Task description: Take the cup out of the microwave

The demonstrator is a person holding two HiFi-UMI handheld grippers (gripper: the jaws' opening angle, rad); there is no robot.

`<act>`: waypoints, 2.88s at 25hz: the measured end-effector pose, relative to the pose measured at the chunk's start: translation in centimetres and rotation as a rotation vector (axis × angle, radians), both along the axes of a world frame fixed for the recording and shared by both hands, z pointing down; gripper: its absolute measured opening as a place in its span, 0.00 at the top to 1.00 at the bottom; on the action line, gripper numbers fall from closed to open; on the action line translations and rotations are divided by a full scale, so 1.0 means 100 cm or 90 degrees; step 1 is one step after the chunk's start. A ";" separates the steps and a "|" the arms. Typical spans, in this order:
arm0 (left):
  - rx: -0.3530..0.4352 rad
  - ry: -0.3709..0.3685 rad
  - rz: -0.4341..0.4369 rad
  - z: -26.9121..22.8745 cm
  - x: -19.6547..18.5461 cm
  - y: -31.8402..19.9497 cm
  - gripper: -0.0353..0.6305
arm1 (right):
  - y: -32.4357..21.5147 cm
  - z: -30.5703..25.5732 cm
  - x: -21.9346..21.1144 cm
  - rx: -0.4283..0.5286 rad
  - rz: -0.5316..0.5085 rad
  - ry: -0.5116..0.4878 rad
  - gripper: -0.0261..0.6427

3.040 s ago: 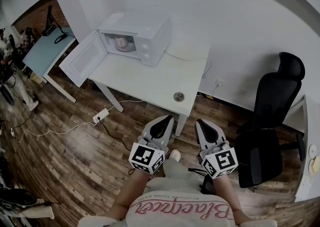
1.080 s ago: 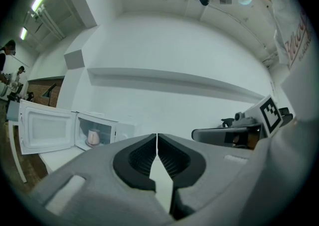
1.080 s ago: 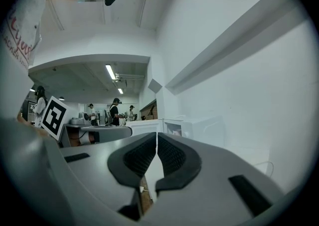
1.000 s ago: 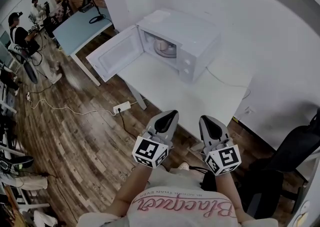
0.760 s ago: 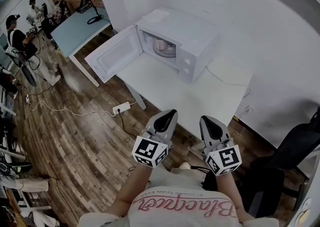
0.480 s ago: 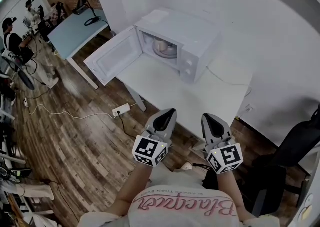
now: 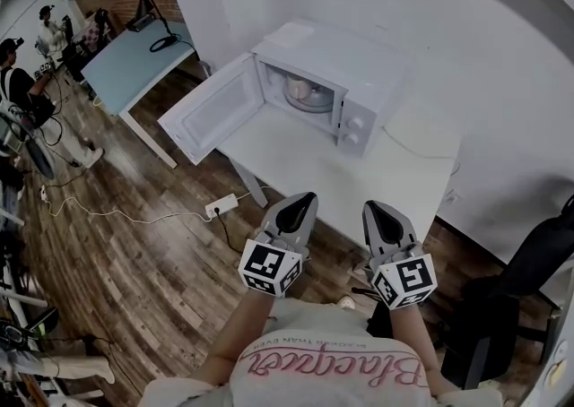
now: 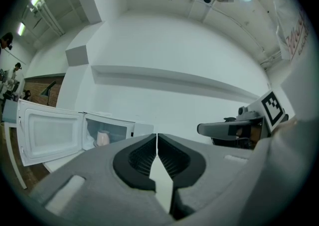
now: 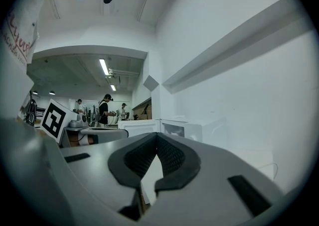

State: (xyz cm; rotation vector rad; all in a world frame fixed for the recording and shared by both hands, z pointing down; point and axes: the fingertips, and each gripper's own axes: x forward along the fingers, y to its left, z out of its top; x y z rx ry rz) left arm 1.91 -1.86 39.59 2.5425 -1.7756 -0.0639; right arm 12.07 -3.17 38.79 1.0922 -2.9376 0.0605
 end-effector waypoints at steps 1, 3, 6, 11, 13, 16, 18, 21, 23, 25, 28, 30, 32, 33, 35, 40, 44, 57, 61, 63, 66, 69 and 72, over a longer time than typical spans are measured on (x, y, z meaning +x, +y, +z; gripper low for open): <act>0.001 -0.001 0.002 -0.001 -0.005 0.000 0.93 | 0.000 -0.001 -0.005 0.002 0.002 0.001 0.94; 0.002 -0.002 0.004 -0.003 -0.015 -0.001 0.93 | -0.001 -0.003 -0.014 0.002 0.007 0.001 0.94; 0.005 -0.002 0.009 -0.005 -0.029 -0.003 0.93 | -0.001 -0.003 -0.028 0.002 0.012 0.005 0.94; 0.006 -0.001 0.021 -0.006 -0.051 -0.002 0.93 | 0.000 -0.002 -0.049 0.005 0.024 0.012 0.94; 0.005 -0.001 0.026 -0.004 -0.060 -0.001 0.93 | 0.001 0.000 -0.057 0.003 0.028 0.014 0.94; 0.003 -0.004 0.036 -0.003 -0.073 0.001 0.93 | 0.003 0.002 -0.071 -0.001 0.034 0.014 0.94; 0.003 -0.005 0.043 -0.003 -0.082 0.002 0.93 | 0.003 0.001 -0.083 0.000 0.036 0.015 0.94; 0.004 -0.002 0.051 -0.003 -0.099 0.006 0.93 | 0.006 0.000 -0.102 0.003 0.039 0.016 0.94; 0.004 -0.002 0.058 -0.004 -0.111 0.009 0.93 | 0.009 -0.001 -0.116 0.004 0.040 0.018 0.94; 0.006 -0.001 0.065 -0.003 -0.122 0.011 0.93 | 0.012 -0.001 -0.129 0.005 0.043 0.019 0.94; 0.009 0.003 0.074 -0.003 -0.137 0.013 0.93 | 0.015 0.000 -0.147 0.004 0.047 0.018 0.94; 0.010 0.007 0.078 -0.002 -0.147 0.015 0.93 | 0.017 -0.001 -0.157 0.006 0.049 0.021 0.94; 0.010 0.012 0.079 -0.002 -0.157 0.017 0.93 | 0.020 -0.002 -0.167 0.009 0.051 0.027 0.94; 0.009 0.013 0.079 -0.002 -0.161 0.017 0.93 | 0.021 -0.002 -0.171 0.009 0.052 0.030 0.94; 0.008 0.015 0.081 -0.001 -0.169 0.018 0.93 | 0.023 -0.003 -0.178 0.010 0.054 0.034 0.94; 0.009 0.017 0.087 -0.003 -0.180 0.020 0.93 | 0.026 -0.005 -0.190 0.011 0.056 0.041 0.94; 0.011 0.020 0.088 -0.005 -0.186 0.022 0.93 | 0.029 -0.005 -0.197 0.009 0.057 0.044 0.94; -0.002 0.024 0.093 0.001 -0.181 0.006 0.93 | 0.018 0.003 -0.192 -0.012 0.068 0.031 0.94; -0.006 0.024 0.091 0.002 -0.175 -0.007 0.93 | 0.005 0.006 -0.189 -0.021 0.064 0.028 0.94; -0.009 0.023 0.087 0.004 -0.173 -0.015 0.93 | -0.002 0.008 -0.187 -0.023 0.059 0.026 0.94; -0.012 0.028 0.075 0.005 -0.169 -0.028 0.93 | -0.016 0.008 -0.183 -0.024 0.054 0.019 0.94; -0.012 0.046 0.072 0.002 -0.165 -0.041 0.93 | -0.030 0.006 -0.177 -0.026 0.049 0.013 0.94; -0.014 0.046 0.071 0.000 -0.156 -0.056 0.93 | -0.046 0.004 -0.170 -0.030 0.041 0.010 0.94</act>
